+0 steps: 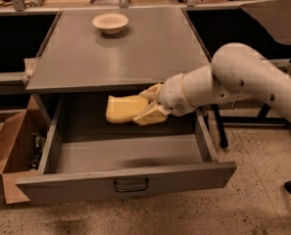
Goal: Place sponge into top drawer
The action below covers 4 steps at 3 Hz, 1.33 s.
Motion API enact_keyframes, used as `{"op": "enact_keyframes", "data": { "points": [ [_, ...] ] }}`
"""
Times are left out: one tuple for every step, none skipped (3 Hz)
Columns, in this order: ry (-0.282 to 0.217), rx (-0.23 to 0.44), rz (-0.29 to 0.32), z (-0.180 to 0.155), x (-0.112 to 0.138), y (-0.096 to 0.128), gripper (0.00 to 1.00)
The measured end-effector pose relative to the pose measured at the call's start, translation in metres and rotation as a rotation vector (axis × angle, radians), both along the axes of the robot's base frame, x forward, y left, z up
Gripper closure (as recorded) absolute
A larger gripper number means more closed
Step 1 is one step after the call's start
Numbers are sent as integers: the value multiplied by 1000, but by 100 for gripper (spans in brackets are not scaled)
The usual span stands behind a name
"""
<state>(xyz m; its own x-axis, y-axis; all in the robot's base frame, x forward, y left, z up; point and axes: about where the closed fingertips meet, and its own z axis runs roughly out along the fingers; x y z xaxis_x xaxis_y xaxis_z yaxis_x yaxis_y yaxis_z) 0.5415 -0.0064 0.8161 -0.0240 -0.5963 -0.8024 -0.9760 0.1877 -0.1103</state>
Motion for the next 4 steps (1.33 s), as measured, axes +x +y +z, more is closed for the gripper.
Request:
{"op": "enact_keyframes", "data": {
  "points": [
    [66, -35, -52, -48, -27, -16, 100],
    [105, -46, -103, -74, -31, -29, 100],
    [123, -28, -179, -89, -16, -45, 82],
    [150, -27, -236, -107, 4, -61, 57]
  ]
}}
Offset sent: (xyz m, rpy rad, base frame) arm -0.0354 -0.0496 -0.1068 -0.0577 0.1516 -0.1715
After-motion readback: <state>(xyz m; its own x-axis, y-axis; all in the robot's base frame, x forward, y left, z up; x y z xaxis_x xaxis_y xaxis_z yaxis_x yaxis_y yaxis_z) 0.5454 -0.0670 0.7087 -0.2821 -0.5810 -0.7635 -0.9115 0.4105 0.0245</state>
